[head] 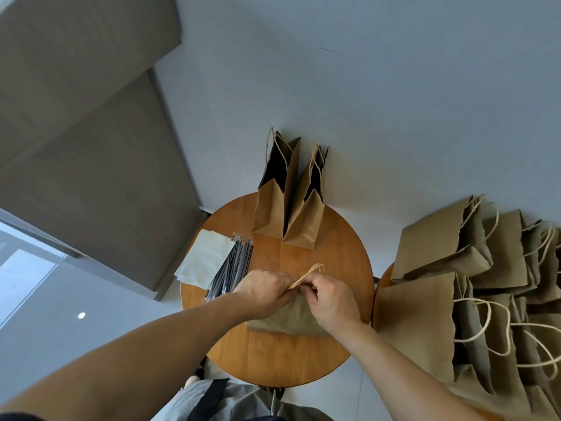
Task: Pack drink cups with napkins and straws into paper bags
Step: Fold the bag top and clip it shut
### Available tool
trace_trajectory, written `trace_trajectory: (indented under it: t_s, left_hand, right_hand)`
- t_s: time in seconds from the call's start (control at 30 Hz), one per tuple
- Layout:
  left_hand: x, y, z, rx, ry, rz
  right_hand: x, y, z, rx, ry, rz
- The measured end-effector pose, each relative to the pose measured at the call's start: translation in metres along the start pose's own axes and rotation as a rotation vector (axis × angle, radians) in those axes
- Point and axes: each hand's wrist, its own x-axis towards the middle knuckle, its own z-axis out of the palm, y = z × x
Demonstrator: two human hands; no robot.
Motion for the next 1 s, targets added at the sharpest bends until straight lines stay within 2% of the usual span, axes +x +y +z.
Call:
trace_trajectory:
  t_s: [0.37,0.73,0.87,1.0]
  left_hand:
    - [0.002,0.0,-0.002,-0.068,0.029,-0.025]
    - [0.001,0.004,0.001,-0.039,-0.01,-0.097]
    - [0.001,0.007,-0.002,-0.05,-0.018,-0.143]
    - [-0.002,0.001,-0.009,-0.109,-0.031,-0.161]
  right_hand:
    - [0.007,0.002,-0.002,-0.1,-0.128,-0.013]
    - [0.014,-0.005,-0.003,-0.251,-0.265,0.079]
    - [0.011,-0.003,-0.004,-0.255,-0.243,0.042]
    - [-0.01,0.006,-0.006,-0.013,-0.055,-0.123]
